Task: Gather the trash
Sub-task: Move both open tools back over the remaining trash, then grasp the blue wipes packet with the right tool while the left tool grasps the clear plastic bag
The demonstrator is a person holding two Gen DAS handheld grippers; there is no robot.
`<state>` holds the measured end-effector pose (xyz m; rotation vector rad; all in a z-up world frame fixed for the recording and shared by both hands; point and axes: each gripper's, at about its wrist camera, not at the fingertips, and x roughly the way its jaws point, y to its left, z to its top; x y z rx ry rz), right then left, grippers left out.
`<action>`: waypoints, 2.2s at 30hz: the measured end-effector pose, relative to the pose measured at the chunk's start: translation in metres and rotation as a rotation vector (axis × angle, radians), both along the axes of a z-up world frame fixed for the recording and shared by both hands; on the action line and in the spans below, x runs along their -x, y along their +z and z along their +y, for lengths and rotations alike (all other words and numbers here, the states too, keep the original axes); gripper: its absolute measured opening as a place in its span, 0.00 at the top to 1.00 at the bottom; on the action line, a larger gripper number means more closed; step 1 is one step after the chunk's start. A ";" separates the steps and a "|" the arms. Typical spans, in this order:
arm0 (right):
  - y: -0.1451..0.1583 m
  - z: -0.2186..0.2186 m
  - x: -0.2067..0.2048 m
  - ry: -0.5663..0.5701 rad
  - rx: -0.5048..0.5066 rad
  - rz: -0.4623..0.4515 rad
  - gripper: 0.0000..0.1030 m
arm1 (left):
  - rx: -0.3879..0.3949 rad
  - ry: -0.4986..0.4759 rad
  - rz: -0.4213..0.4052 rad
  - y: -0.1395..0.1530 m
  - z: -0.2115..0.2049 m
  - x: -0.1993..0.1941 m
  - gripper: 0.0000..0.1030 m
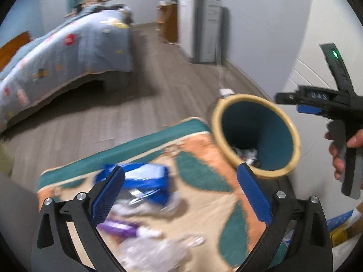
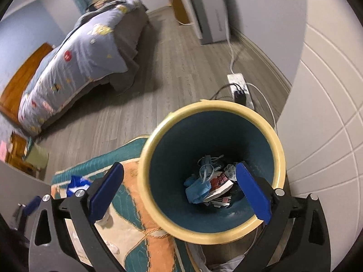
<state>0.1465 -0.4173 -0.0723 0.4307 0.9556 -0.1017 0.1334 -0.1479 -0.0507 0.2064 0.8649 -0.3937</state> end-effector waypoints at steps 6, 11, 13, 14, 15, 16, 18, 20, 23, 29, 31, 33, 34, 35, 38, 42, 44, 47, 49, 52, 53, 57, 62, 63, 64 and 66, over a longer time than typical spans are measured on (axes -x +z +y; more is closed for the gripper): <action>0.023 0.052 -0.001 0.125 0.052 -0.033 0.06 | -0.058 0.203 -0.017 0.020 0.063 0.014 0.05; 0.031 0.110 -0.003 0.269 0.110 -0.047 0.06 | -0.078 0.280 -0.005 0.027 0.112 0.027 0.05; 0.030 0.136 -0.005 0.331 0.135 -0.046 0.06 | -0.062 0.309 -0.003 0.029 0.129 0.033 0.05; 0.029 0.147 -0.005 0.355 0.141 -0.043 0.06 | -0.047 0.327 -0.009 0.031 0.138 0.035 0.05; 0.027 0.157 -0.005 0.377 0.147 -0.039 0.06 | -0.039 0.338 -0.016 0.031 0.145 0.037 0.05; 0.025 0.167 -0.005 0.399 0.160 -0.031 0.06 | -0.047 0.349 -0.025 0.031 0.149 0.038 0.05; 0.019 0.188 -0.007 0.433 0.202 -0.009 0.06 | -0.109 0.362 -0.036 0.025 0.155 0.037 0.05; 0.014 0.200 -0.007 0.447 0.207 -0.010 0.06 | -0.131 0.362 -0.020 0.017 0.161 0.035 0.05; 0.008 0.215 -0.011 0.434 0.219 -0.001 0.06 | -0.105 0.340 0.016 0.009 0.171 0.031 0.05; -0.011 0.236 -0.014 0.462 0.306 0.044 0.06 | -0.047 0.310 0.019 0.007 0.184 0.025 0.05; -0.018 0.241 -0.016 0.471 0.327 0.061 0.06 | -0.036 0.300 0.011 0.008 0.184 0.024 0.05; -0.025 0.243 -0.020 0.471 0.305 0.085 0.06 | -0.025 0.297 0.006 0.009 0.185 0.022 0.05; -0.029 0.245 -0.023 0.491 0.292 0.107 0.06 | -0.016 0.298 0.001 0.009 0.187 0.021 0.05; -0.030 0.248 -0.025 0.504 0.310 0.121 0.06 | -0.008 0.300 0.000 0.010 0.189 0.020 0.05; -0.026 0.258 -0.026 0.536 0.351 0.057 0.06 | 0.013 0.317 0.008 0.008 0.197 0.015 0.05; -0.030 0.270 -0.032 0.553 0.376 0.047 0.06 | 0.033 0.302 0.056 -0.003 0.204 0.010 0.05; -0.038 0.274 -0.037 0.559 0.353 0.065 0.06 | 0.019 0.309 0.058 -0.007 0.207 0.009 0.05; -0.048 0.283 -0.044 0.573 0.378 0.079 0.06 | 0.015 0.313 0.058 -0.010 0.211 0.009 0.05; -0.053 0.289 -0.049 0.576 0.413 0.082 0.06 | 0.002 0.320 0.055 -0.011 0.213 0.009 0.05; -0.063 0.298 -0.057 0.592 0.431 0.094 0.06 | -0.028 0.330 0.059 -0.016 0.216 0.007 0.05; -0.066 0.302 -0.059 0.599 0.435 0.099 0.06 | -0.033 0.332 0.063 -0.018 0.217 0.006 0.05; -0.074 0.319 -0.062 0.646 0.461 0.099 0.06 | -0.023 0.340 0.084 -0.024 0.223 0.005 0.05; -0.093 0.333 -0.065 0.685 0.547 0.143 0.20 | 0.010 0.346 0.108 -0.026 0.230 0.005 0.05; -0.097 0.334 -0.065 0.690 0.552 0.154 0.24 | 0.012 0.346 0.109 -0.027 0.231 0.005 0.05; -0.100 0.334 -0.065 0.692 0.560 0.166 0.32 | 0.012 0.347 0.110 -0.027 0.231 0.005 0.05; -0.101 0.332 -0.064 0.696 0.564 0.168 0.33 | 0.017 0.346 0.110 -0.027 0.231 0.004 0.05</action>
